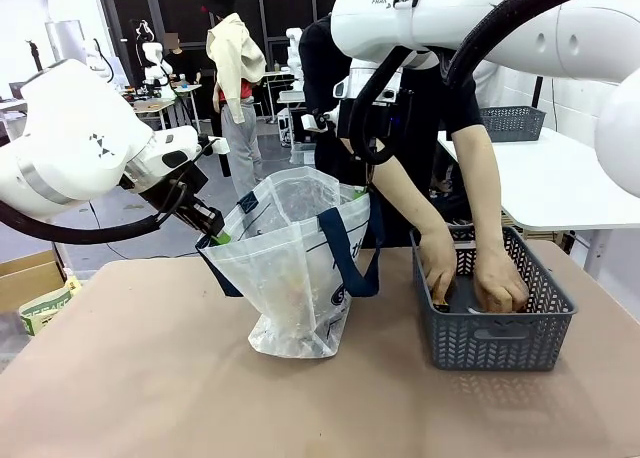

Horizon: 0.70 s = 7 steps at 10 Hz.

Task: Transfer purchased items from the store into the shopping bag.
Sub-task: Move the Reusable shopping bag to the right side of the table.

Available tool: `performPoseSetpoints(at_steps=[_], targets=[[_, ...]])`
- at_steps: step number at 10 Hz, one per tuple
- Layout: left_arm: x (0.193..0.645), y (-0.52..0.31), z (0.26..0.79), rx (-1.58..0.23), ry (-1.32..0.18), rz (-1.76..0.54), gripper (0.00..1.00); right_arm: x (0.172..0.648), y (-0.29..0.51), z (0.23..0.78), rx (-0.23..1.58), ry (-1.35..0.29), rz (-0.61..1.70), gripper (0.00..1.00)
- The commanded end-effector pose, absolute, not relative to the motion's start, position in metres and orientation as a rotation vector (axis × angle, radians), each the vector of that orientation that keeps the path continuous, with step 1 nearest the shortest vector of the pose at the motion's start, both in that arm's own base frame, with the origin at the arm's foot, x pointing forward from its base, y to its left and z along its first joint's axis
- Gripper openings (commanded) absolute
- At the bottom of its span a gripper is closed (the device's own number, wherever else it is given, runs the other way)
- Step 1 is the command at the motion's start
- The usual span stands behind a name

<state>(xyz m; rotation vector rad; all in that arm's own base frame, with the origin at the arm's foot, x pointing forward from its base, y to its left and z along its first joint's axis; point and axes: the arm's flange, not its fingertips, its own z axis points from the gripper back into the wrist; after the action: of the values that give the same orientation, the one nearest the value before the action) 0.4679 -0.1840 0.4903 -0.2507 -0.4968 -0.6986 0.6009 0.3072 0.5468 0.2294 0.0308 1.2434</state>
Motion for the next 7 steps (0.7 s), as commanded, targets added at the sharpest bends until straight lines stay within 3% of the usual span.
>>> performPoseSetpoints(at_steps=[1,7], targets=[[0.4682,-0.1836,0.4908,-0.251,-0.502,-0.688,0.0,0.5952,0.3123,0.5431,0.152,-0.002,1.179,0.0],[0.4682,-0.1836,0.4908,-0.251,-0.502,-0.688,0.0,0.5942,0.3146,0.5384,0.077,-0.018,1.111,0.0]])
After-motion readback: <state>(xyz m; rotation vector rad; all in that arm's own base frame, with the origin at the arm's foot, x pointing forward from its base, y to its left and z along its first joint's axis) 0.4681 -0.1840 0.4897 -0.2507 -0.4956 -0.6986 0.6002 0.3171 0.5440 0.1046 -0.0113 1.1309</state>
